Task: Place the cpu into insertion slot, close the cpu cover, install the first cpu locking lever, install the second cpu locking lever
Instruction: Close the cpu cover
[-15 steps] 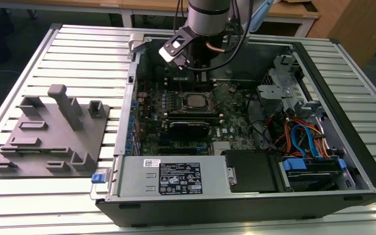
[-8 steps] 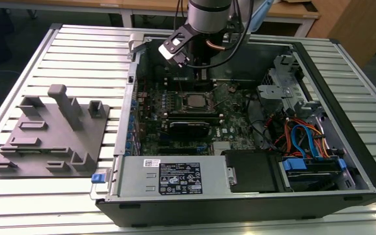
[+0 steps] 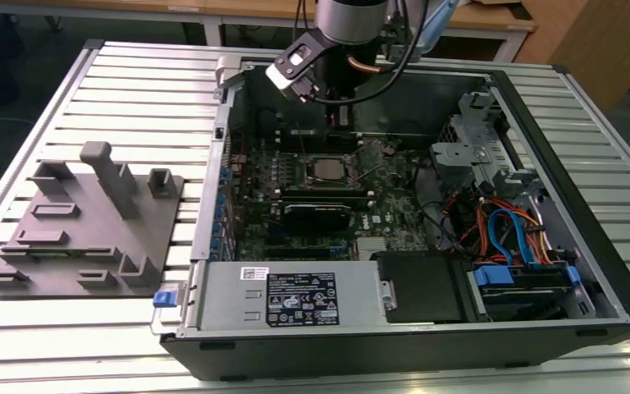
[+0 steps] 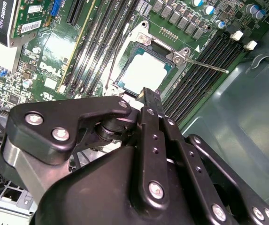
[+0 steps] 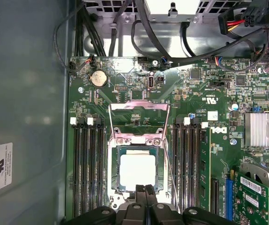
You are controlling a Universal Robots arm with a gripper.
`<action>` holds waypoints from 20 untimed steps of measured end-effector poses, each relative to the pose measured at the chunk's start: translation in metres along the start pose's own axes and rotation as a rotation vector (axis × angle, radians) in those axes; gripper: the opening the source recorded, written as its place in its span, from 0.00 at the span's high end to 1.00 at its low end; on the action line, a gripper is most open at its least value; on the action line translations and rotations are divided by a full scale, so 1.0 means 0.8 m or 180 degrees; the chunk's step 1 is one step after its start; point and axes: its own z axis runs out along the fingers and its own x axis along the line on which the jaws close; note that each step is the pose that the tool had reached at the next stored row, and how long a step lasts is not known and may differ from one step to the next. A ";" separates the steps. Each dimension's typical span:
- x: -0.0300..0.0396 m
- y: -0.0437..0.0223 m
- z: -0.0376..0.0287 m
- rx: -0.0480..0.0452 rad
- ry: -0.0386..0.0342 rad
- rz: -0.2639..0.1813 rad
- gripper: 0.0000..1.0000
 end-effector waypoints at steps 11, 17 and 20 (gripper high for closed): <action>0.0001 0.0055 0.0001 0.0000 0.0000 0.0000 0.90; 0.0001 0.0124 0.0002 0.0000 0.0000 0.0000 0.90; 0.0001 0.0130 0.0002 0.0000 0.0000 0.0000 0.90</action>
